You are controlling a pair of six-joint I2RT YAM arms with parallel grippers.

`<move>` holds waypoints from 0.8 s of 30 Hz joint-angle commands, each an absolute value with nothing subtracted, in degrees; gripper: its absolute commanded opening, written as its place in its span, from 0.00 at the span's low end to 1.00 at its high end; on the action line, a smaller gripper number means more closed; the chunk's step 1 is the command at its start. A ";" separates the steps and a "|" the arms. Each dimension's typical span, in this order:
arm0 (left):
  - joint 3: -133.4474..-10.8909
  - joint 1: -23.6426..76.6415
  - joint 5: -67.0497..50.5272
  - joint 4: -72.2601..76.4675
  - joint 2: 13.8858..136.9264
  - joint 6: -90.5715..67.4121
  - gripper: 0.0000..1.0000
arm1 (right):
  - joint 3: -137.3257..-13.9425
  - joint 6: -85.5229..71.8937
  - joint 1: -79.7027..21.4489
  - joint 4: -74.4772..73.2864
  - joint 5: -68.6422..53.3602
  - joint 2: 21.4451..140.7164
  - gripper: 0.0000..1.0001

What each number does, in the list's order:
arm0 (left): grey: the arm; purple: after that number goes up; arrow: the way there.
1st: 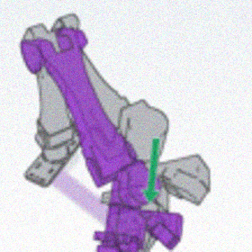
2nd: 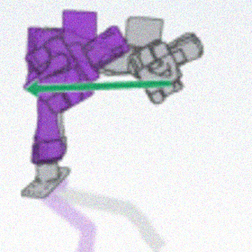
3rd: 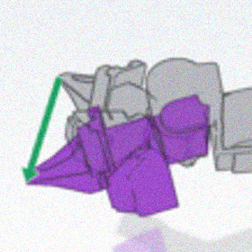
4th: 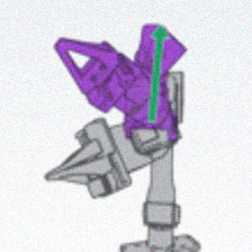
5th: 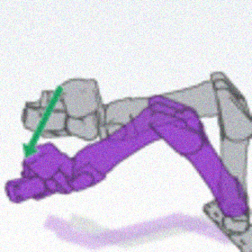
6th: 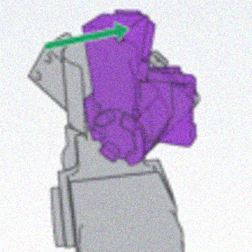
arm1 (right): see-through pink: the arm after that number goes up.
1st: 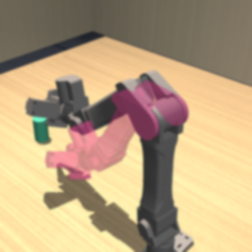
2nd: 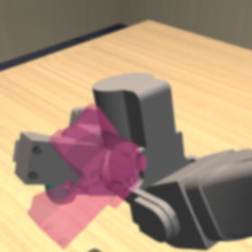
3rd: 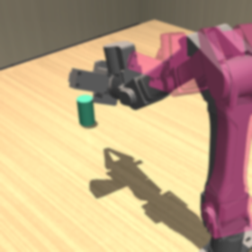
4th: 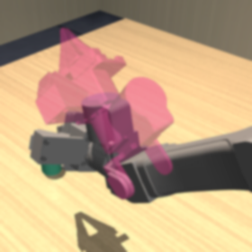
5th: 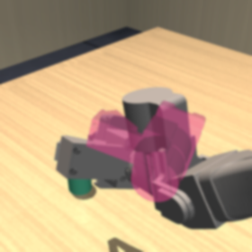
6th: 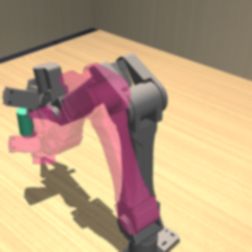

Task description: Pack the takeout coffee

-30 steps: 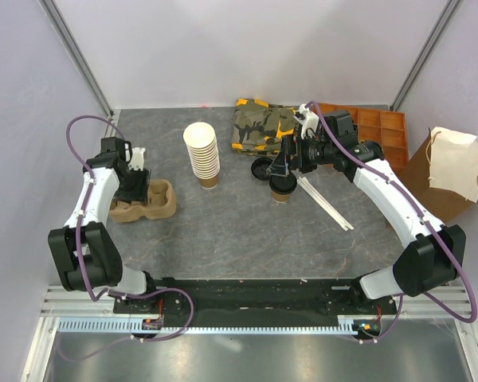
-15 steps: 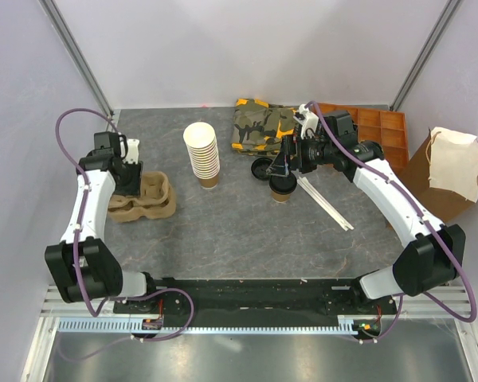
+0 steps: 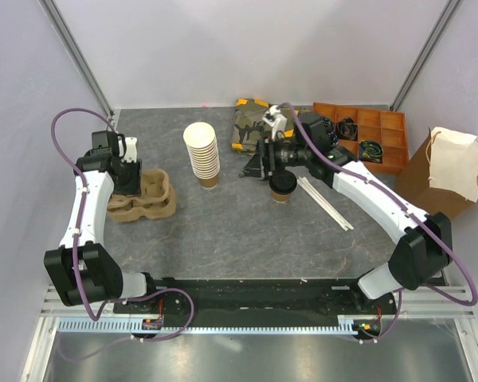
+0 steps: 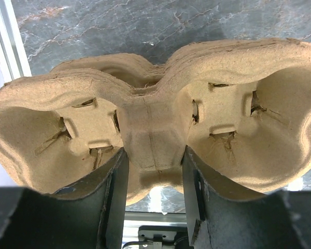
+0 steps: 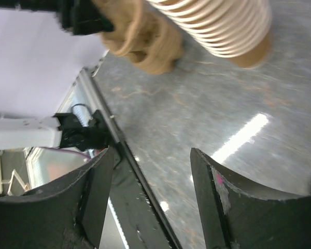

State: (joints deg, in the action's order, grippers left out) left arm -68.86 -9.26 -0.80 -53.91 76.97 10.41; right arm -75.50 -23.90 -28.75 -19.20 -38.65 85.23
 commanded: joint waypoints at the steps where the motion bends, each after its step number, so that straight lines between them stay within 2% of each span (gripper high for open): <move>1: -69.17 -9.40 -2.64 -52.74 76.55 8.61 0.30 | -79.44 -27.25 -33.57 -10.72 -39.90 87.71 0.68; 7: -70.66 -10.37 -9.30 -52.47 74.80 19.40 0.63 | -80.24 -24.00 -34.98 -13.26 -38.85 87.72 0.68; 10: -72.15 -10.81 -11.60 -53.70 74.27 26.61 0.74 | -80.51 -21.46 -34.89 -16.07 -37.80 86.84 0.69; 13: -73.65 -10.72 -12.65 -56.07 75.58 30.75 0.74 | -80.77 -20.13 -34.98 -17.92 -37.27 86.31 0.69; 16: -73.04 -10.72 -20.98 -57.30 73.57 35.84 0.72 | -80.77 -19.60 -34.89 -18.98 -37.09 85.70 0.69; 17: -72.78 -10.72 -28.75 -58.87 72.96 42.56 0.70 | -80.68 -19.25 -34.81 -19.25 -37.09 85.35 0.69; 20: -70.76 -10.72 -39.34 -65.21 70.23 61.08 0.61 | -80.16 -18.29 -34.45 -20.21 -37.00 84.56 0.69; 24: -66.19 -10.81 -40.70 -70.57 68.82 84.16 0.53 | -78.84 -17.58 -33.23 -21.27 -37.09 83.85 0.68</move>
